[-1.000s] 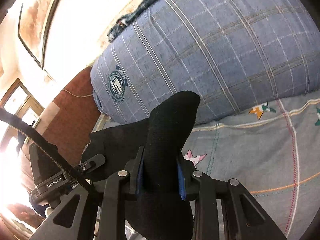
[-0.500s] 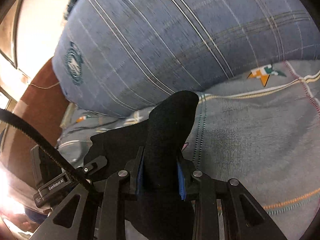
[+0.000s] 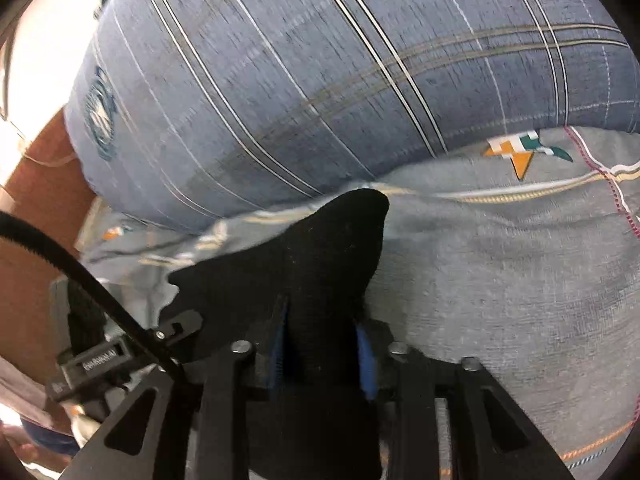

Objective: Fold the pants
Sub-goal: 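Grasp the bundle edge with both grippers and lift it, then fold the lifted edge over the bundle and open both grippers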

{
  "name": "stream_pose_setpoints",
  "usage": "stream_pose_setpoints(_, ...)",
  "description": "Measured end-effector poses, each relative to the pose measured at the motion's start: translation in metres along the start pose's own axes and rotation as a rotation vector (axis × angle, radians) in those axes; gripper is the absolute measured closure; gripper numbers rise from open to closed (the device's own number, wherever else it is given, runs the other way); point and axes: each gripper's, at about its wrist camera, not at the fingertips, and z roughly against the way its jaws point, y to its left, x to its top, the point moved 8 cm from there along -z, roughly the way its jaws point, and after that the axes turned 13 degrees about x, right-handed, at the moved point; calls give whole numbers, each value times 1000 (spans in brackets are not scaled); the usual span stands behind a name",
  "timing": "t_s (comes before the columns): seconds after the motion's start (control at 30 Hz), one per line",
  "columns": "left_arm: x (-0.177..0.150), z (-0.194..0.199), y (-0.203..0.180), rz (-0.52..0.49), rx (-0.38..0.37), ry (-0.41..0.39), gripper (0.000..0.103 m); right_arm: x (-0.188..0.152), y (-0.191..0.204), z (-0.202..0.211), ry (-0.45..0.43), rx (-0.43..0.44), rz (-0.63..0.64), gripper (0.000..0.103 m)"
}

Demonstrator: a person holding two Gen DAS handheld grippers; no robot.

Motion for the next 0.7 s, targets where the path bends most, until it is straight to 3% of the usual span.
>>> stream_pose_setpoints(0.07, 3, 10, 0, 15, -17, 7, 50, -4, -11, -3, 12, -47, -29, 44)
stream_pose_setpoints(0.13, 9, 29, 1, 7, -15, -41, 50, -2, -12, 5, -18, -31, -66, 43)
stream_pose_setpoints(0.23, 23, 66, -3, 3, -51, -153, 50, 12, -1, 31, -135, -49, -17, 43)
stream_pose_setpoints(0.3, 31, 78, -9, -2, -101, -207, 50, 20, 11, 33, -138, -19, 3, 42)
stream_pose_setpoints(0.4, 29, 67, -22, -25, -155, -183, 48, 28, 22, 15, -83, 81, -25, 42)
stream_pose_setpoints(0.47, 26, 46, -26, -47, -138, -144, 47, 30, 21, -1, -43, 133, -70, 42)
stream_pose_setpoints(0.53, 21, 17, -19, -42, -94, -91, 47, 30, 14, -17, -16, 124, -102, 42)
stream_pose_setpoints(0.7, 25, 16, -13, -2, -142, -77, 47, 36, -3, -35, 0, 127, -185, 41)
